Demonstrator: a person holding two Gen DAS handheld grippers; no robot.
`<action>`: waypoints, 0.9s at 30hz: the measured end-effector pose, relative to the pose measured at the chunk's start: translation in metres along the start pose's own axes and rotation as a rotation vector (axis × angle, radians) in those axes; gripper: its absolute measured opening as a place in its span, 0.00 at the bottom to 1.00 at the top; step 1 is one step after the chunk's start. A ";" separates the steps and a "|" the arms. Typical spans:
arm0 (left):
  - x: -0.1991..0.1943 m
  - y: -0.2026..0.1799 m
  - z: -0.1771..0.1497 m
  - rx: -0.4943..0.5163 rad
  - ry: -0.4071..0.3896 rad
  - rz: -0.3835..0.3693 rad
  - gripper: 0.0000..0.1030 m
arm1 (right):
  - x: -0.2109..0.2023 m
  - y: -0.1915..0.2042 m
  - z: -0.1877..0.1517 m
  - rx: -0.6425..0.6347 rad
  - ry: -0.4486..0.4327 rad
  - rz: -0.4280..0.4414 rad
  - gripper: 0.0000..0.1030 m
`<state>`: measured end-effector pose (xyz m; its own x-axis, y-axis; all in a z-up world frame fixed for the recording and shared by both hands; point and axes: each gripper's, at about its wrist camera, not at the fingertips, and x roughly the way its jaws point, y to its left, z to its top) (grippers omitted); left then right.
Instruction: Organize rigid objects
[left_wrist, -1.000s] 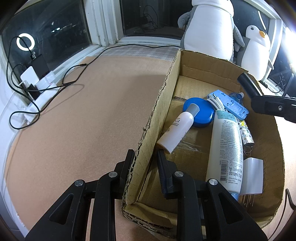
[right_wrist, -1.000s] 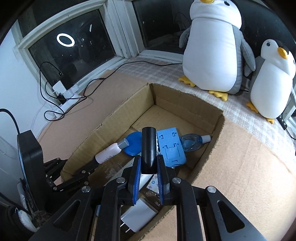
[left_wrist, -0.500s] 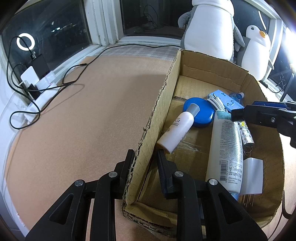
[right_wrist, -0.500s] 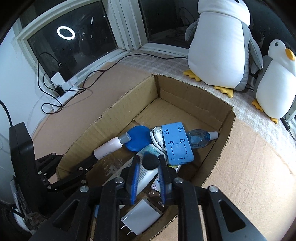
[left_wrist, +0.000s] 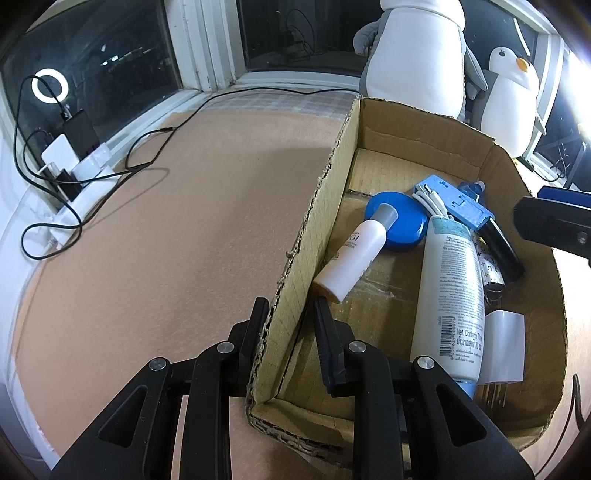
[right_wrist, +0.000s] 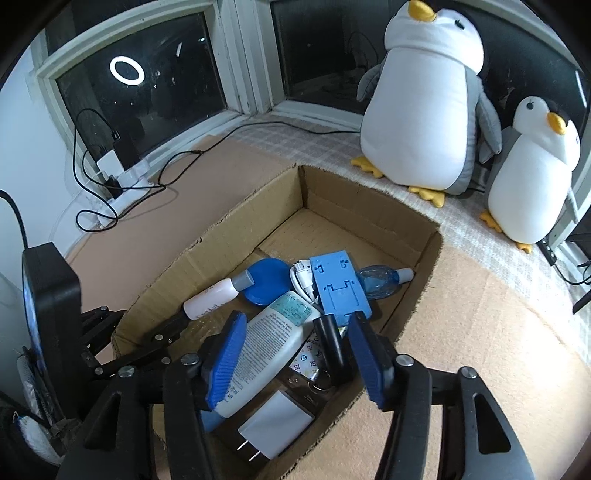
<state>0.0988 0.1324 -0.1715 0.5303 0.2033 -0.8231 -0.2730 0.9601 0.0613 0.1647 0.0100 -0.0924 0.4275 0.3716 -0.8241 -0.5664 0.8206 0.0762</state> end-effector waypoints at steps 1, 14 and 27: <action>0.000 0.000 0.000 0.001 -0.002 0.001 0.22 | -0.001 0.000 0.000 -0.001 -0.002 -0.004 0.55; -0.037 0.001 0.005 0.012 -0.071 0.018 0.38 | -0.050 -0.018 -0.020 0.063 -0.066 -0.066 0.60; -0.112 -0.015 0.009 0.049 -0.171 -0.035 0.60 | -0.121 -0.036 -0.047 0.143 -0.173 -0.129 0.71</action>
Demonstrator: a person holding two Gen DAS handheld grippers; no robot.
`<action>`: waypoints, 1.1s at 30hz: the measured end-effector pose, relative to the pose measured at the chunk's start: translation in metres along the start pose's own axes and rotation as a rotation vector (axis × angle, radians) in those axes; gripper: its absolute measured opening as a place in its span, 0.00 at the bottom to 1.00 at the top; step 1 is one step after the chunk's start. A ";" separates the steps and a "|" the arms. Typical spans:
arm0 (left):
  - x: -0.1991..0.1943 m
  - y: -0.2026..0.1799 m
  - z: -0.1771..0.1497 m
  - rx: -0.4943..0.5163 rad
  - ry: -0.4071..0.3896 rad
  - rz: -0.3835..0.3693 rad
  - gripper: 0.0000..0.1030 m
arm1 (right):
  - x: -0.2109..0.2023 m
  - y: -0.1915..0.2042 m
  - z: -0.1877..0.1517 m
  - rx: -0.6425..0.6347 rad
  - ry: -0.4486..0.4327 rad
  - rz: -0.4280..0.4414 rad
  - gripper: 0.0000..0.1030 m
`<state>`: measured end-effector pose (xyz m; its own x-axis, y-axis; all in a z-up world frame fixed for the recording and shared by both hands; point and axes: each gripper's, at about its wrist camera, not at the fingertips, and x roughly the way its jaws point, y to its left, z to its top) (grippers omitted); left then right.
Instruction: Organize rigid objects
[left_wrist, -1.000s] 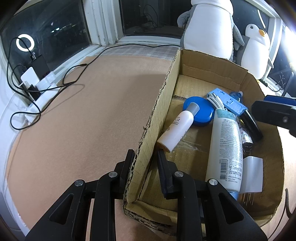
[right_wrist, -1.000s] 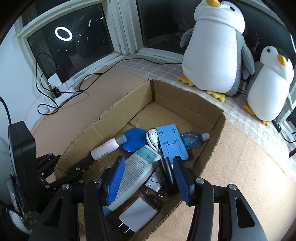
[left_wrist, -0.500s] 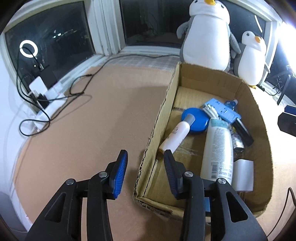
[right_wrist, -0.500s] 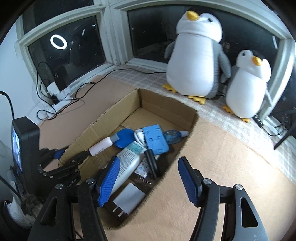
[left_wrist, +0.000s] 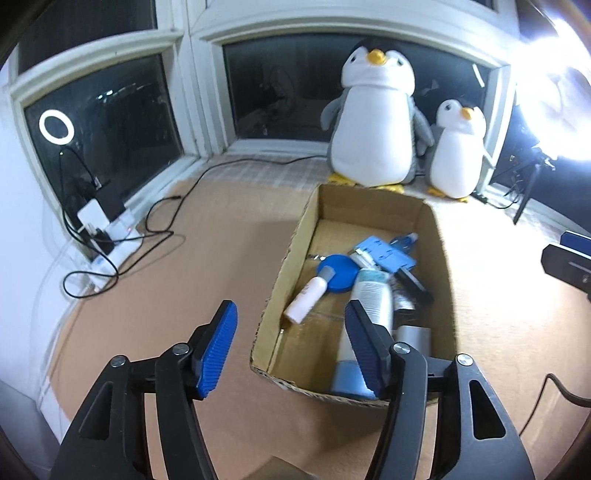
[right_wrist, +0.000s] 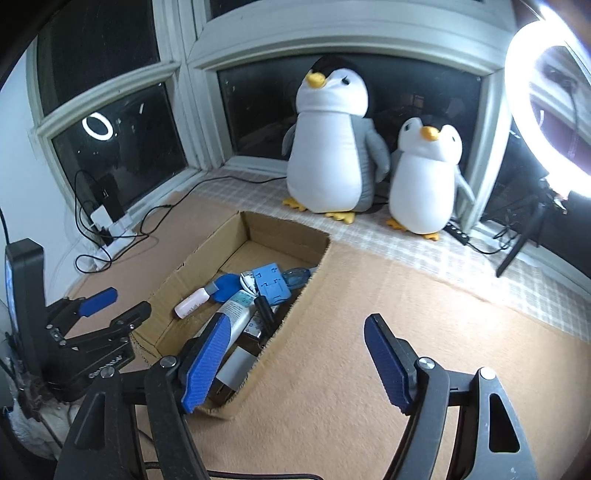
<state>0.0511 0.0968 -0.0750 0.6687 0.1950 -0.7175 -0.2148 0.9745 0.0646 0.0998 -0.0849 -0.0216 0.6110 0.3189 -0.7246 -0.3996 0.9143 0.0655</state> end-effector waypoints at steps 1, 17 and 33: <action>-0.005 -0.002 0.000 0.004 -0.005 -0.006 0.61 | -0.004 -0.001 -0.001 0.003 -0.006 -0.006 0.72; -0.058 -0.015 0.001 0.031 -0.061 -0.047 0.71 | -0.049 -0.003 -0.020 0.045 -0.075 -0.050 0.82; -0.071 -0.019 -0.002 0.036 -0.076 -0.063 0.74 | -0.064 -0.003 -0.027 0.045 -0.099 -0.065 0.83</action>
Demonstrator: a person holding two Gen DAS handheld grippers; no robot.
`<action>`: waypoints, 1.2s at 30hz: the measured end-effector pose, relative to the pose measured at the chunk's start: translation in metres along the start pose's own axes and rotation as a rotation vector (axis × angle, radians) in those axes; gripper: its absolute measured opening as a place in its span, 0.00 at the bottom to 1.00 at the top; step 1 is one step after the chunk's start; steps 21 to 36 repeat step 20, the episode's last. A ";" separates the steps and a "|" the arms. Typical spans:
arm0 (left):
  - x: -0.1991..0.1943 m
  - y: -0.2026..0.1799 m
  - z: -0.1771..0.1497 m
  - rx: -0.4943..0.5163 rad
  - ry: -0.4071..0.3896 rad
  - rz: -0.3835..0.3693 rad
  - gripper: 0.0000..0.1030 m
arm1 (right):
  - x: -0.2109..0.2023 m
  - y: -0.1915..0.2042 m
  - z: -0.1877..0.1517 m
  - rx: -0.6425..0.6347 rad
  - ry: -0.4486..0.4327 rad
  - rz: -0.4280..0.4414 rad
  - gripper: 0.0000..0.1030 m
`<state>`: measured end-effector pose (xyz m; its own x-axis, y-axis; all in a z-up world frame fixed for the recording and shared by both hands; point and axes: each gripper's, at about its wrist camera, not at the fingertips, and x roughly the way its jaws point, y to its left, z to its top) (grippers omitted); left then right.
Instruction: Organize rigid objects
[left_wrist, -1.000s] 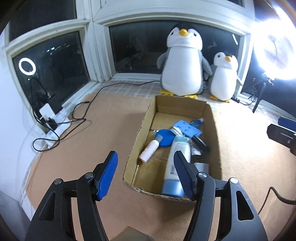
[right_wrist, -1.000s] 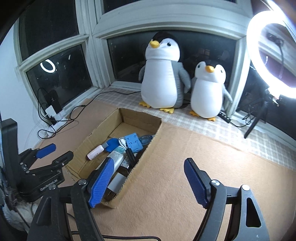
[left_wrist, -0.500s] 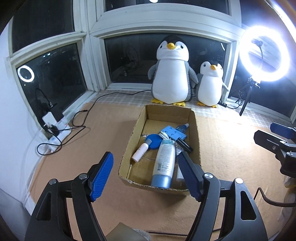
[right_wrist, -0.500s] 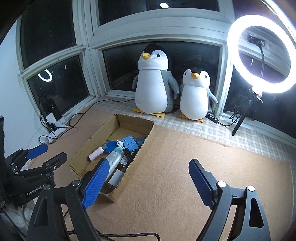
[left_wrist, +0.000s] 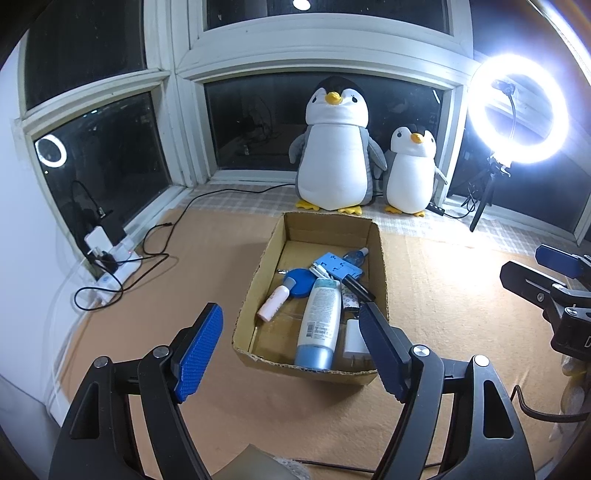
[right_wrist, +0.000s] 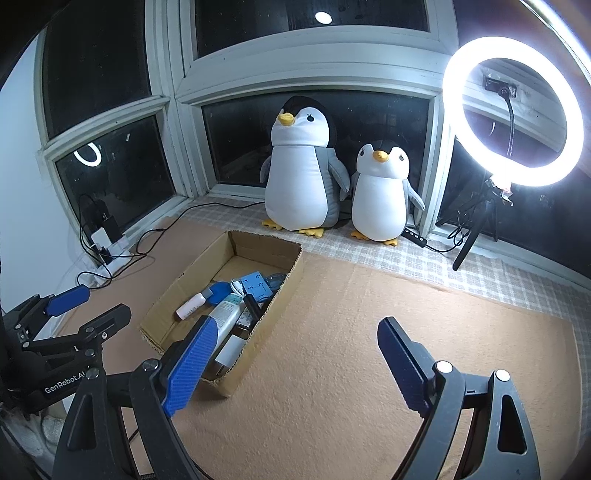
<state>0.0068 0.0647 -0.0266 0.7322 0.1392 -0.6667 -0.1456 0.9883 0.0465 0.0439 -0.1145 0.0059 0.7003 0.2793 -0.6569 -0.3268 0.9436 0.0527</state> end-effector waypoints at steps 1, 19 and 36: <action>0.000 0.000 0.000 -0.001 0.001 -0.001 0.74 | 0.000 0.000 0.000 0.001 -0.001 0.002 0.83; 0.002 -0.004 0.000 0.004 0.010 -0.012 0.74 | 0.001 -0.004 0.000 0.005 0.005 0.001 0.83; 0.002 -0.004 0.001 0.004 0.011 -0.012 0.74 | 0.002 -0.005 0.000 0.007 0.007 0.000 0.83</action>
